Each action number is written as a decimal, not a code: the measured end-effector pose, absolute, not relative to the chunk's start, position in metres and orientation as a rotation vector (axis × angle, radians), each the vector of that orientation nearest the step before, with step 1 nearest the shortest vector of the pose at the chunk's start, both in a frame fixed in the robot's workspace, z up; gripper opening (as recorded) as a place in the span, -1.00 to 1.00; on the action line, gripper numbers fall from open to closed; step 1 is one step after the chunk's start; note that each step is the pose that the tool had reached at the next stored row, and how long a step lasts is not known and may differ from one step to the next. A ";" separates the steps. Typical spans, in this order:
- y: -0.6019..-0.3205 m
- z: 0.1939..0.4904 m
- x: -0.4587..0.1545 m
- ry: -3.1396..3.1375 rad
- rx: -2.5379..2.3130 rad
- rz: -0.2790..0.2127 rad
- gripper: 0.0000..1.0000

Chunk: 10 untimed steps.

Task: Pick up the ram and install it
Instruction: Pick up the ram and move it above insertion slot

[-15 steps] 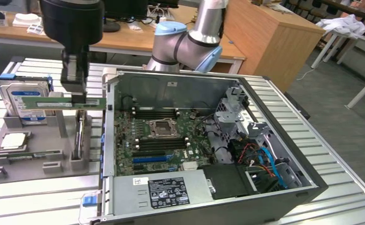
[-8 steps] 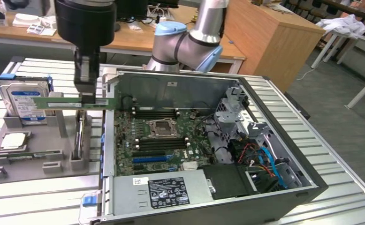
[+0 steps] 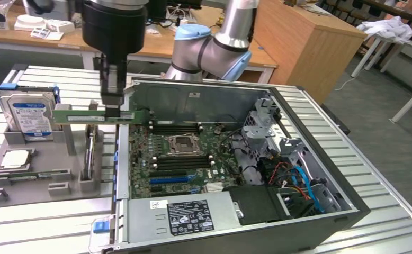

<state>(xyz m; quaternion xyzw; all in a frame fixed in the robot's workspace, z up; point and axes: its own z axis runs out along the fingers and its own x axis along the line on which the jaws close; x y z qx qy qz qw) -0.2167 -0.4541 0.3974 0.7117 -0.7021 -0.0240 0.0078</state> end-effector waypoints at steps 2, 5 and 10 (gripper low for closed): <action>-0.454 0.397 -0.211 -2.195 2.225 -0.075 -0.76; -0.454 0.397 -0.204 -2.194 2.225 -0.075 -0.76; -0.454 0.397 -0.191 -2.194 2.225 -0.075 -0.76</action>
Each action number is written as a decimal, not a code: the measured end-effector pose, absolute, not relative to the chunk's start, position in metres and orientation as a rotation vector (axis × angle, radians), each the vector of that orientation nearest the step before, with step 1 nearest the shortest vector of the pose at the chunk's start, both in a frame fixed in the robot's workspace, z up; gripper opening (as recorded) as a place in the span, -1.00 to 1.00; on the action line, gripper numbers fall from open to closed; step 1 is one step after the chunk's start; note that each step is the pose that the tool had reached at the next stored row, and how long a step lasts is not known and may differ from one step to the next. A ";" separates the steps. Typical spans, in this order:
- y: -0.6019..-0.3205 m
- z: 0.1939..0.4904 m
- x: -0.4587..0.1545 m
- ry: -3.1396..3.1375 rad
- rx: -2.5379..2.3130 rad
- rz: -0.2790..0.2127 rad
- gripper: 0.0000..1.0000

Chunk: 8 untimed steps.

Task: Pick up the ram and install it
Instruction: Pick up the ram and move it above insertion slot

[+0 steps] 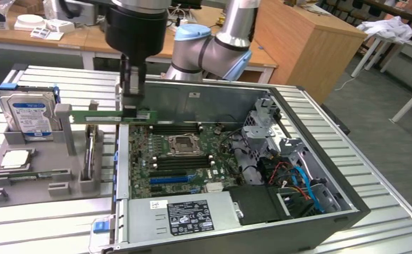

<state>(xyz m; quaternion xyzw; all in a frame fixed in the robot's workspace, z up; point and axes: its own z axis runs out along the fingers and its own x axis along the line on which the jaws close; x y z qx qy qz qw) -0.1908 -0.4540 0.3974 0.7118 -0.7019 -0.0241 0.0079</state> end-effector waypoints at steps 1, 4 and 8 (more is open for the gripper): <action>-0.454 0.397 -0.188 -2.194 2.225 -0.075 -0.76; -0.454 0.397 -0.179 -2.193 2.225 -0.076 -0.76; -0.454 0.397 -0.168 -2.193 2.225 -0.076 -0.76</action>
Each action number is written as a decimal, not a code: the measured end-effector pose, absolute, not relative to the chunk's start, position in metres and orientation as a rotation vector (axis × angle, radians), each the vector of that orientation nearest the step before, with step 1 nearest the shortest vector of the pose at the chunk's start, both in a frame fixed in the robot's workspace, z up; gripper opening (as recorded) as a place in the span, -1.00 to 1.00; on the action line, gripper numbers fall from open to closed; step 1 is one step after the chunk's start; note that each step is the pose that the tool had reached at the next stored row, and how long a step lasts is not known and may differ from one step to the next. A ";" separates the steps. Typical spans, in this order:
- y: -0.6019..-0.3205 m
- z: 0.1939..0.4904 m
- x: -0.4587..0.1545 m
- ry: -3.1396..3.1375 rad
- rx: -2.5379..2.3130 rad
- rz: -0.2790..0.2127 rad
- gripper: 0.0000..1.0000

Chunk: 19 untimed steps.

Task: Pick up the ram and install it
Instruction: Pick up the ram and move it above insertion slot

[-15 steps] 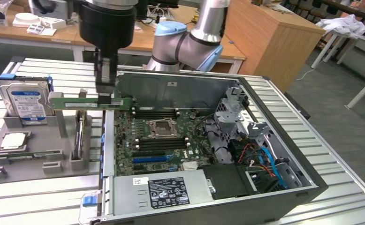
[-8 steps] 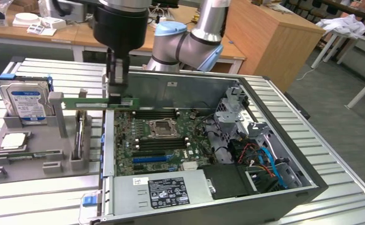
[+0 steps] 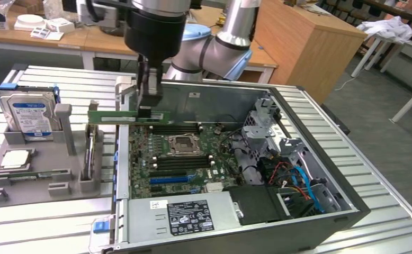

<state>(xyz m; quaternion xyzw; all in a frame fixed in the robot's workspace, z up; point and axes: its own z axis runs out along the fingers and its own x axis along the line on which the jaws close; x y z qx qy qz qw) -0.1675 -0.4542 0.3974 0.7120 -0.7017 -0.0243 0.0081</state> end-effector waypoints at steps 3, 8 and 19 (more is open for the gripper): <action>-0.454 0.397 -0.158 -2.193 2.225 -0.076 -0.76; -0.455 0.397 -0.143 -2.192 2.225 -0.077 -0.76; -0.455 0.397 -0.109 -2.191 2.224 -0.080 -0.76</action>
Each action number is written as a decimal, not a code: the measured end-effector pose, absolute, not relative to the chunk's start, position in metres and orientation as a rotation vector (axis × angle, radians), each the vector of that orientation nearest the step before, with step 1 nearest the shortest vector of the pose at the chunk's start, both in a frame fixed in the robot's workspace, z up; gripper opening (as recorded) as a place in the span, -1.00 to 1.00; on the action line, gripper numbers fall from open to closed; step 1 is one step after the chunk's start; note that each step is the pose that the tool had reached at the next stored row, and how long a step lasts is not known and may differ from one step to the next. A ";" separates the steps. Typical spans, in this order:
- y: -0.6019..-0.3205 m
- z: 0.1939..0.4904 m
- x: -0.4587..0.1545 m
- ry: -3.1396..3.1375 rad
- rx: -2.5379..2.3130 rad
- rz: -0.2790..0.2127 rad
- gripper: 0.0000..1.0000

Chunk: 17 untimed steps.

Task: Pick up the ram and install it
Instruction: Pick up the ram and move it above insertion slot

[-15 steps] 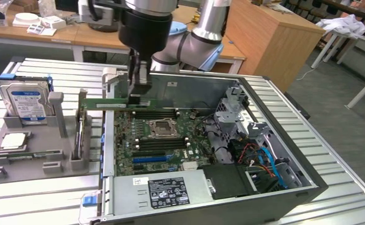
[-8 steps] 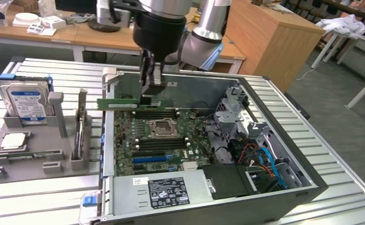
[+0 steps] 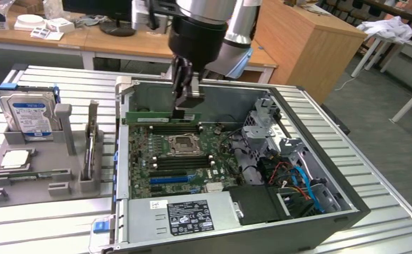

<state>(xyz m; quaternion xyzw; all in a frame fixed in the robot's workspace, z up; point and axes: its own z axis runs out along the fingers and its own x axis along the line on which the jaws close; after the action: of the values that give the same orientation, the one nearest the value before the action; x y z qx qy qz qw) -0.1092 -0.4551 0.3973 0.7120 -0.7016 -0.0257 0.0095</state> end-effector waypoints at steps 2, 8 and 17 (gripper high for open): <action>-0.455 0.397 -0.103 -2.191 2.223 -0.081 -0.76; -0.456 0.397 -0.089 -2.190 2.223 -0.082 -0.76; -0.456 0.397 -0.065 -2.189 2.222 -0.083 -0.76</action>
<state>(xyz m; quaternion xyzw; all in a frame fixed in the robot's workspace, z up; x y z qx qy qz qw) -0.0650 -0.4563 0.3971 0.7120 -0.7016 -0.0267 0.0106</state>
